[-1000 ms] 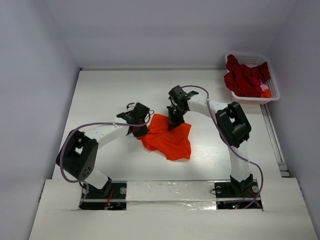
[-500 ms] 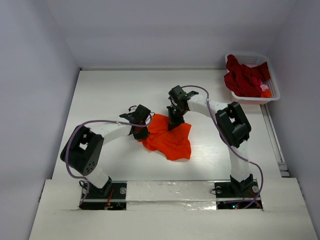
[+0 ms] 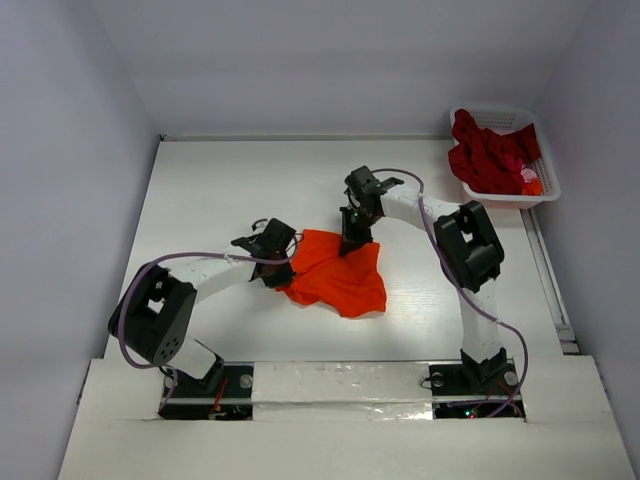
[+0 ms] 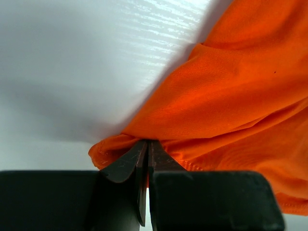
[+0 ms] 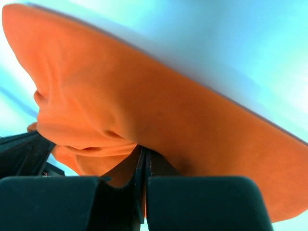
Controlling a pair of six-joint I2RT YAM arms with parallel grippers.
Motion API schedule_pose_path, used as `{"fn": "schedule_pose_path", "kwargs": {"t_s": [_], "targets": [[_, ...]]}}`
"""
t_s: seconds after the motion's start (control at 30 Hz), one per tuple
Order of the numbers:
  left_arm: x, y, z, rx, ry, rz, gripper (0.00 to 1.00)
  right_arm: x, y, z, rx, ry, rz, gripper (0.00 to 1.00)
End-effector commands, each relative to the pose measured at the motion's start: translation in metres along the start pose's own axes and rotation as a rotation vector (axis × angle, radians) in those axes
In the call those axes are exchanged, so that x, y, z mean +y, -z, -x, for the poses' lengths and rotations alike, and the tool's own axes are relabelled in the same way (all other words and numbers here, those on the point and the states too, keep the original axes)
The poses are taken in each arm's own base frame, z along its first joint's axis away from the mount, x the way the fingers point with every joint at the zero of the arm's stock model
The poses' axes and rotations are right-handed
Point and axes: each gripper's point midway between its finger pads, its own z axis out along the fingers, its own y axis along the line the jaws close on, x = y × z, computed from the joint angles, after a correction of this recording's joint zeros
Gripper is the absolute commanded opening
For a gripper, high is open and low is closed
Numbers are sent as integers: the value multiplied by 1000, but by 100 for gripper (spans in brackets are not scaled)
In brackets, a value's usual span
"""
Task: Fold and stack the t-shirts
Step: Smooth out wrinkles on the folded tshirt
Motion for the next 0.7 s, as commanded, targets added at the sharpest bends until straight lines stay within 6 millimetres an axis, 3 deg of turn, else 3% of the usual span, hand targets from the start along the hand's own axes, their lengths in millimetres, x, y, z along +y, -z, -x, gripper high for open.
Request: {"fn": "schedule_pose_path", "kwargs": {"t_s": [0.0, 0.67], "targets": [[58, 6, -46, 153, -42, 185, 0, -14, 2, 30, -68, -19, -39, 0], [42, 33, -41, 151, -38, 121, 0, -25, -2, 51, -80, -47, -45, 0]]}}
